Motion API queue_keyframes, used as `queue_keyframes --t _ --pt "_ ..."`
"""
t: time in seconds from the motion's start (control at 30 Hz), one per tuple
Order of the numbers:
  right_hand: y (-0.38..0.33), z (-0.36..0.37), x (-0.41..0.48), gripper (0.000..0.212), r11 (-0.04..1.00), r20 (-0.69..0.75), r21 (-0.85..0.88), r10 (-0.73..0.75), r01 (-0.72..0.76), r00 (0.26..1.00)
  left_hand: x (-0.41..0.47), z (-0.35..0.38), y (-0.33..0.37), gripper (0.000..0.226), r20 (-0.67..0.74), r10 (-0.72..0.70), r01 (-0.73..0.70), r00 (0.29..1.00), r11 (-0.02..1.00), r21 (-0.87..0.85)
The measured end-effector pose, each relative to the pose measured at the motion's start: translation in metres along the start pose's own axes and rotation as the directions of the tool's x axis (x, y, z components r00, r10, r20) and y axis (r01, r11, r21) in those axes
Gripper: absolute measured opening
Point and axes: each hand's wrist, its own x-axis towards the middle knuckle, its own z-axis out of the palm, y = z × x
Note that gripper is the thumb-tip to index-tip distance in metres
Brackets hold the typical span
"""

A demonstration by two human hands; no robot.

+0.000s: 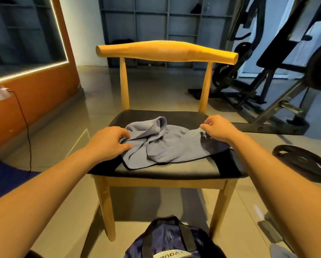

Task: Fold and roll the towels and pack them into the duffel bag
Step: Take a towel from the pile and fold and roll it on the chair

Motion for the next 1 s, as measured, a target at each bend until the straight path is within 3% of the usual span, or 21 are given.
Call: queue_keyframes --t 0.1,0.2,0.33,0.43,0.53,0.7,0.8,0.9,1.0 --pt "0.004 0.008 0.004 0.034 0.990 0.002 0.072 0.123 -0.123 0.992 0.001 0.003 -0.001 0.011 -0.053 -0.053 0.049 0.997 0.996 -0.081" --pt "0.005 0.004 0.005 0.022 0.978 0.054 0.087 0.187 -0.191 0.981 0.004 0.005 0.001 0.013 -0.086 -0.119 0.102 0.989 0.979 -0.179" --pt "0.003 -0.005 0.007 0.019 0.987 0.163 0.079 0.124 -0.138 0.979 0.006 0.009 0.003 0.005 -0.095 -0.141 0.114 0.985 0.963 -0.246" --pt "0.000 -0.019 0.006 0.015 0.991 0.280 0.096 0.066 -0.097 0.958 0.007 0.015 0.002 0.021 -0.097 -0.153 0.134 0.983 0.974 -0.185" --pt "-0.003 -0.034 0.003 0.012 0.987 0.352 0.139 0.024 -0.077 0.936 0.011 0.015 0.003 0.009 -0.167 -0.188 0.156 0.968 0.970 -0.188" --pt "0.004 -0.017 0.013 0.021 0.996 0.080 0.089 0.001 -0.008 0.997 0.016 0.010 0.011 0.011 -0.266 -0.232 0.120 0.936 0.918 -0.379" --pt "0.012 -0.005 0.012 0.046 0.974 0.195 0.219 0.019 -0.062 0.981 0.020 0.008 0.017 0.012 -0.307 -0.236 0.069 0.922 0.881 -0.468" --pt "0.011 -0.007 0.011 0.026 0.939 0.169 0.338 0.006 -0.063 0.986 0.022 0.008 0.023 0.015 -0.304 -0.268 0.062 0.914 0.833 -0.550" --pt "0.008 -0.019 0.012 0.010 0.954 0.192 0.299 -0.038 -0.022 0.981 0.023 0.007 0.029 0.025 -0.270 -0.328 0.090 0.905 0.769 -0.633"
